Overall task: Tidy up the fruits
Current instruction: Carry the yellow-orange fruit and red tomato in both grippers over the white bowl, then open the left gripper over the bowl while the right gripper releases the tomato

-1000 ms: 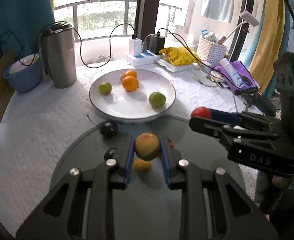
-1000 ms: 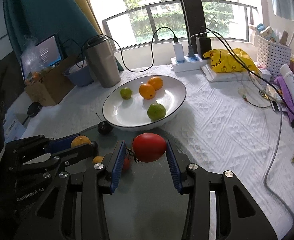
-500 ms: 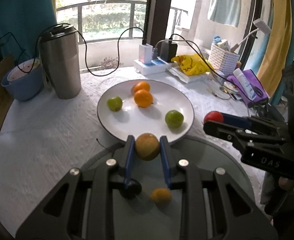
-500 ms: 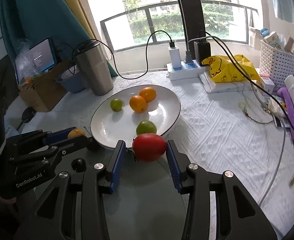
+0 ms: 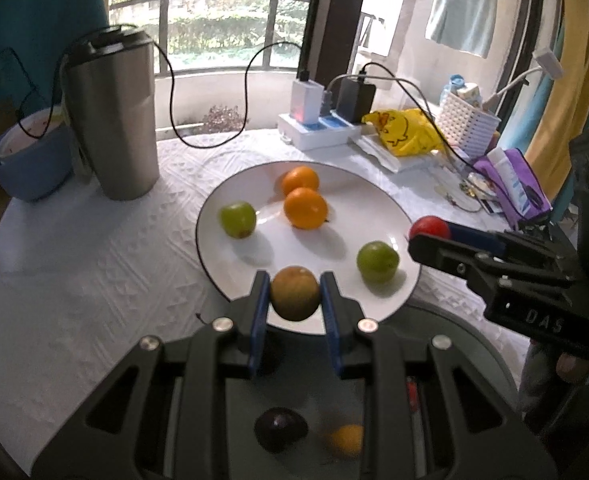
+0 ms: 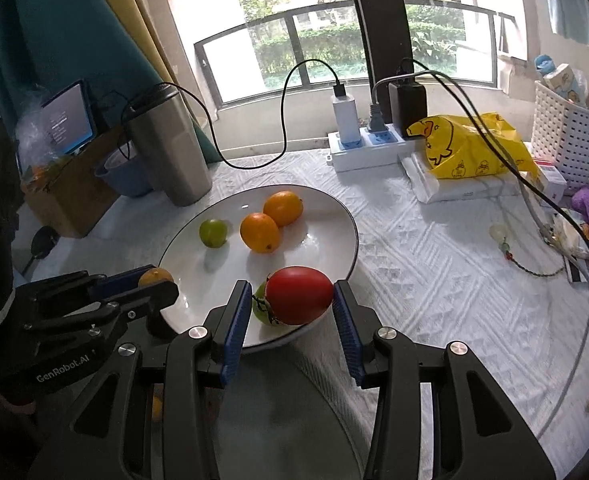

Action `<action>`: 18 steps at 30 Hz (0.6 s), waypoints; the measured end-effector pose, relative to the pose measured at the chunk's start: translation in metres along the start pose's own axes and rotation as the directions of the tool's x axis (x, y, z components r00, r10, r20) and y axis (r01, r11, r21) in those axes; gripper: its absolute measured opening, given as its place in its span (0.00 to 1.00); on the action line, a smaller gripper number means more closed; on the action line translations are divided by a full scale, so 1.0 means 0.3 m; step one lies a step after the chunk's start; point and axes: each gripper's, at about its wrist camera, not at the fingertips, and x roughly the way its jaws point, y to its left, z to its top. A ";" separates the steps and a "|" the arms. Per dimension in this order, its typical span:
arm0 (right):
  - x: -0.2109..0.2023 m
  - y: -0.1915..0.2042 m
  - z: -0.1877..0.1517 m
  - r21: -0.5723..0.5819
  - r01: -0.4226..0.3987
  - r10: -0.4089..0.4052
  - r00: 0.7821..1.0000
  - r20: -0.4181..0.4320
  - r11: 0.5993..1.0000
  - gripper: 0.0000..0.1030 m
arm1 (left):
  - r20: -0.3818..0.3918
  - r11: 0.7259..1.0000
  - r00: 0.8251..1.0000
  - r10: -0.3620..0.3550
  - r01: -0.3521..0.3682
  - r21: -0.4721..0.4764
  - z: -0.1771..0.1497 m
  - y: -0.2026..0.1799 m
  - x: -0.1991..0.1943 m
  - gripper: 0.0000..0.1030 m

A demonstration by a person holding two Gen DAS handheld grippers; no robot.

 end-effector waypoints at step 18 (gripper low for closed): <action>0.038 -0.028 0.017 0.042 0.030 -0.030 1.000 -0.006 0.999 0.53 | -0.017 0.998 1.000 -0.012 0.011 -0.056 0.009 0.046 0.027 0.27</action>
